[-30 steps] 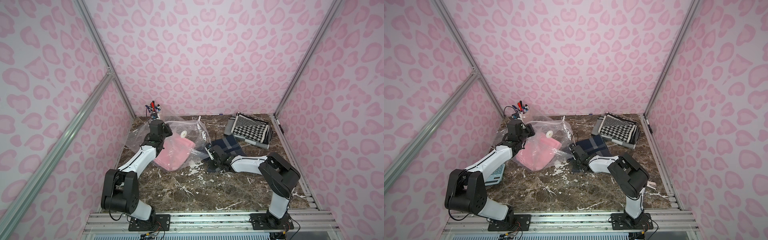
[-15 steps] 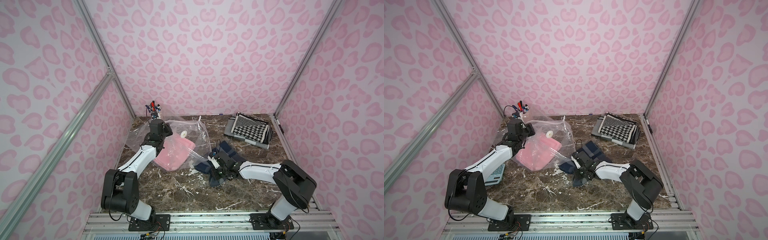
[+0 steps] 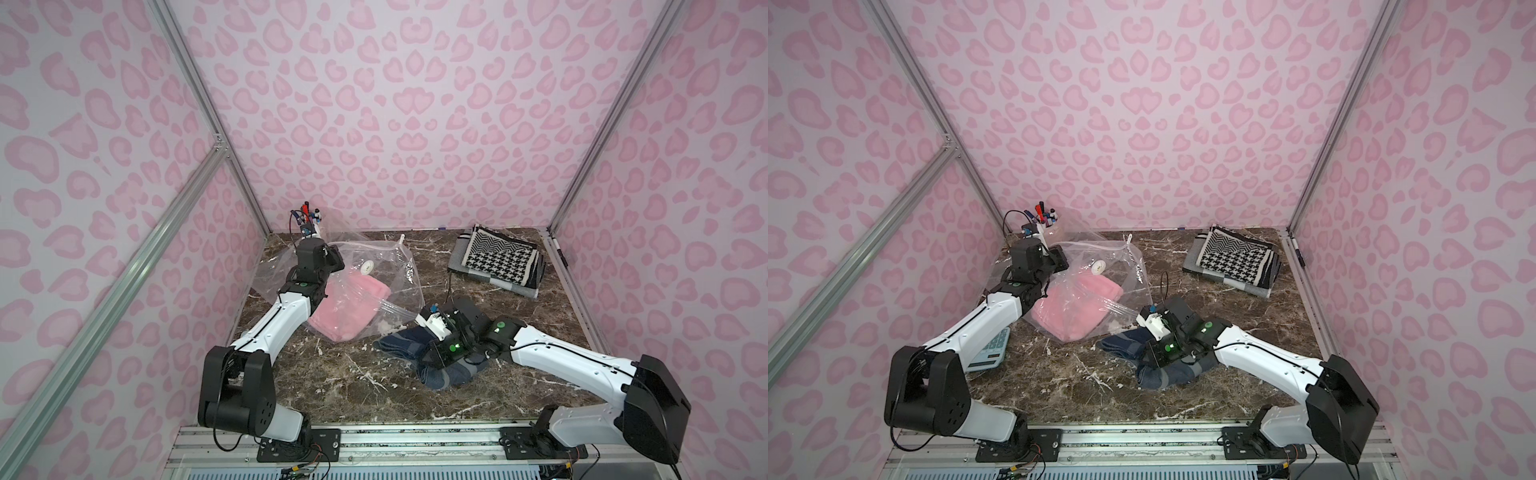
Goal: Take the blanket out of the vacuum bag
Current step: Pick up the blanket at the center of the board.
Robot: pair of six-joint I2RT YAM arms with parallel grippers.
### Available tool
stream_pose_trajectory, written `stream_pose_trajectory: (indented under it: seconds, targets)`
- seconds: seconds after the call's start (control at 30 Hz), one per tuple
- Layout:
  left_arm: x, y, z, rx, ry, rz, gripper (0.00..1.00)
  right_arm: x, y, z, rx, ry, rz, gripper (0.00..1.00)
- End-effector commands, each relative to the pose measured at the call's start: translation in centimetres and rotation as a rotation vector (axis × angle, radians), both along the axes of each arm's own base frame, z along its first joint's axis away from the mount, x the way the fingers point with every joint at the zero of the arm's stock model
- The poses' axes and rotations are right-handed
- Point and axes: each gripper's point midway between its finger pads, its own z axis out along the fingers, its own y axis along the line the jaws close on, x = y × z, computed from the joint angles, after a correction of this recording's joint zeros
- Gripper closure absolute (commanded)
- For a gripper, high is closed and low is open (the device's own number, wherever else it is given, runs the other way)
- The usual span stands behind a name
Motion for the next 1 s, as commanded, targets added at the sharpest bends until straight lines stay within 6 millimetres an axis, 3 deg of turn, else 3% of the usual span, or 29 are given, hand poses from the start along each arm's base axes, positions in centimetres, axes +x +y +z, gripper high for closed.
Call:
stream_pose_trajectory:
  seconds: [0.0, 0.3, 0.43, 0.73, 0.97]
  targets:
    - [0.1, 0.2, 0.6, 0.003, -0.019, 0.004, 0.96, 0.7, -0.1, 2.4, 0.057, -0.013, -0.006, 1.00]
    - [0.4, -0.1, 0.9, 0.001, -0.017, -0.009, 0.96, 8.4, -4.7, 10.3, 0.191, -0.195, -0.213, 1.00]
    - [0.4, -0.2, 0.7, 0.003, -0.014, -0.010, 0.96, 10.6, -6.3, 13.1, 0.256, -0.257, -0.274, 1.00]
    - [0.4, -0.2, 0.3, 0.003, -0.008, -0.013, 0.96, 12.5, -10.1, 14.9, 0.307, -0.286, -0.378, 1.00]
    - [0.6, -0.3, 0.2, 0.001, -0.005, -0.017, 0.96, 14.8, -15.5, 17.6, 0.370, -0.338, -0.520, 1.00]
